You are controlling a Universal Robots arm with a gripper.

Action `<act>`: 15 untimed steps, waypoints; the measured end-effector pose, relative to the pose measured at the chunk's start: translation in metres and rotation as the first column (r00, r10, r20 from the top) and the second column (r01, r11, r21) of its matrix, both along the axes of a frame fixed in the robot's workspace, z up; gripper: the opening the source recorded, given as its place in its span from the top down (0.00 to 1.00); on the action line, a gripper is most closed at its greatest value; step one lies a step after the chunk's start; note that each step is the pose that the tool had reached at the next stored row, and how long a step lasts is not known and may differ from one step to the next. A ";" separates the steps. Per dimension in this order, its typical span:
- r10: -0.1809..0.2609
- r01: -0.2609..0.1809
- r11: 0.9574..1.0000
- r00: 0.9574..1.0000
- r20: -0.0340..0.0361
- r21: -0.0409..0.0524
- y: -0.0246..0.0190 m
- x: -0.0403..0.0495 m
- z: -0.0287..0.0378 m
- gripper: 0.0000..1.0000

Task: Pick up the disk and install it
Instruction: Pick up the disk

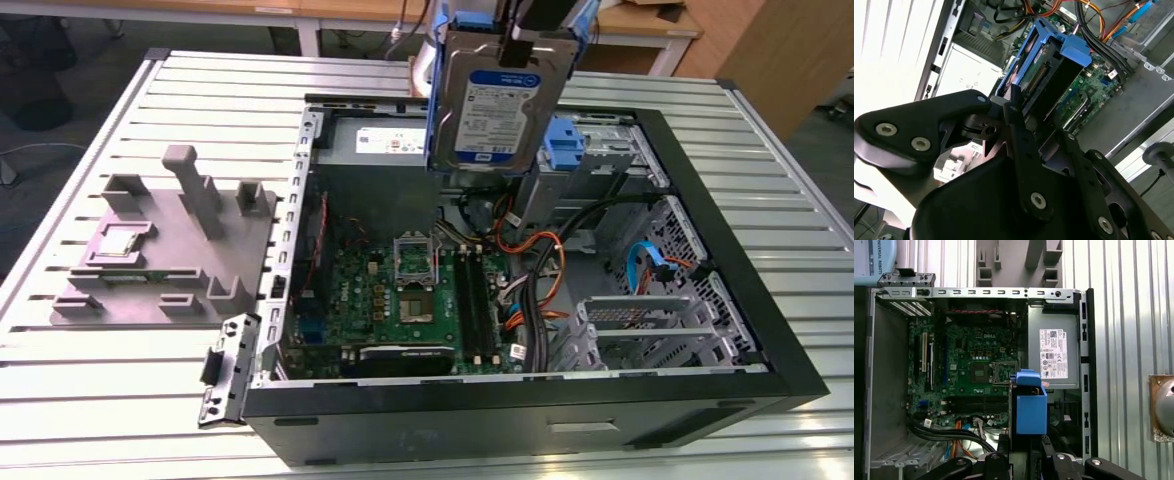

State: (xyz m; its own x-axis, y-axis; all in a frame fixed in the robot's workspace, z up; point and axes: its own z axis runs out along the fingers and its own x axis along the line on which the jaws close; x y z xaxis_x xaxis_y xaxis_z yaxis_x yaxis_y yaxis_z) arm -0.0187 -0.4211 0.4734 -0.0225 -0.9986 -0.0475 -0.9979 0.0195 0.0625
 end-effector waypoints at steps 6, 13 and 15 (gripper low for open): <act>0.000 0.000 1.000 1.000 0.000 0.000 -0.0105 0.0000 -0.0002 0.65; 0.000 0.000 1.000 1.000 0.000 0.000 -0.0215 0.0000 -0.0003 0.65; 0.000 0.000 1.000 1.000 0.000 0.000 -0.0234 0.0000 -0.0003 0.65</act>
State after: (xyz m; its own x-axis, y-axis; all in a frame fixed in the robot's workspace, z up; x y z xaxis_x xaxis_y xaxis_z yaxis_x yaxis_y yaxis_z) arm -0.0187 -0.4445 0.4731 -0.0226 -0.9986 -0.0476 -0.9979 0.0196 0.0624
